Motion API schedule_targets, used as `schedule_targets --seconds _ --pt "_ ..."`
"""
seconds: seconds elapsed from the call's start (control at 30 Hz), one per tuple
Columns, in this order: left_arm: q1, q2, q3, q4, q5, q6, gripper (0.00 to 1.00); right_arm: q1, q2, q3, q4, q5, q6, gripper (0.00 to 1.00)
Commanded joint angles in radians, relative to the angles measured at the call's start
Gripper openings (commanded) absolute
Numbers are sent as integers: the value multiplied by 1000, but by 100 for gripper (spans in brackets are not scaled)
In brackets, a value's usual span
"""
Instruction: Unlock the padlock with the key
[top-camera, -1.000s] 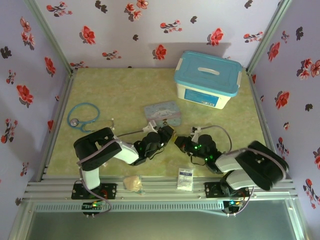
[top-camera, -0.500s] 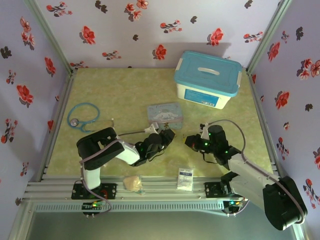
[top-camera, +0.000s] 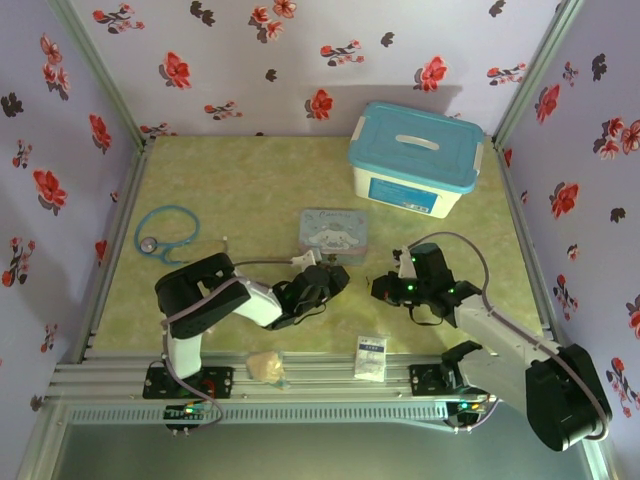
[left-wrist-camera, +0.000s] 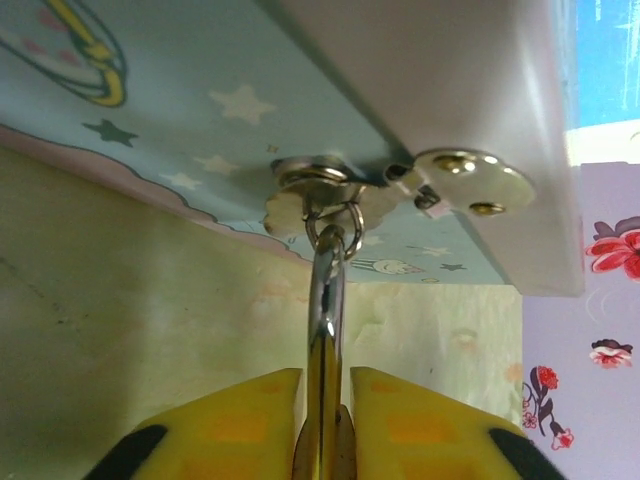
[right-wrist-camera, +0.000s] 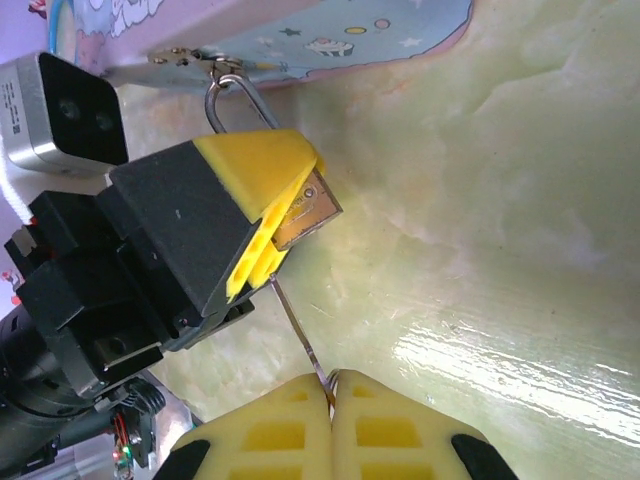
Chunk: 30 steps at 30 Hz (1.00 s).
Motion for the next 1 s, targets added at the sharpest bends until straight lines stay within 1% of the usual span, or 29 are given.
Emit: schedule_targets --seconds 0.0,0.1,0.2,0.23,0.27,0.33,0.37,0.43,0.47,0.5,0.57,0.67,0.73,0.8,0.87,0.93,0.97 --pt "-3 -50 -2 -87 -5 72 30 -2 -26 22 14 -51 -58 0" --pt "-8 -149 -30 -155 -58 121 41 -2 -58 31 8 -72 -84 0" --pt "-5 -251 -61 -185 -94 167 47 1 -54 29 51 -103 -68 0" --pt "-6 -280 -65 -190 -98 191 47 3 -49 30 66 -115 -64 0" --pt "-7 -314 -58 -210 -98 245 47 3 -41 32 85 -135 -56 0" --pt "-11 -376 2 -358 -95 346 49 3 -37 29 152 -177 -20 0" --pt "-14 -403 14 -380 -89 409 50 3 -41 22 209 -200 19 0" --pt "-13 -450 -26 -296 -60 483 47 4 -48 9 312 -226 89 0" --pt "-9 -471 -52 -222 -32 514 44 4 -47 8 353 -246 112 0" --pt "-1 -483 -71 -167 15 540 42 3 -45 9 386 -262 130 0" --pt "10 -489 -76 -109 118 579 36 4 -46 14 437 -297 152 0" --pt "17 -471 -56 -69 250 605 36 4 -63 34 420 -321 143 0" --pt "16 -466 -64 -37 259 580 38 6 -72 50 373 -334 122 0" --pt "18 -454 -98 67 251 558 40 9 -82 44 372 -332 125 0" --pt "18 -445 -121 128 240 547 42 14 -77 40 370 -333 124 0" --pt "19 -439 -113 111 242 553 42 29 -72 41 378 -334 123 0" --pt "18 -435 -103 93 244 556 39 36 -71 42 382 -335 123 0"
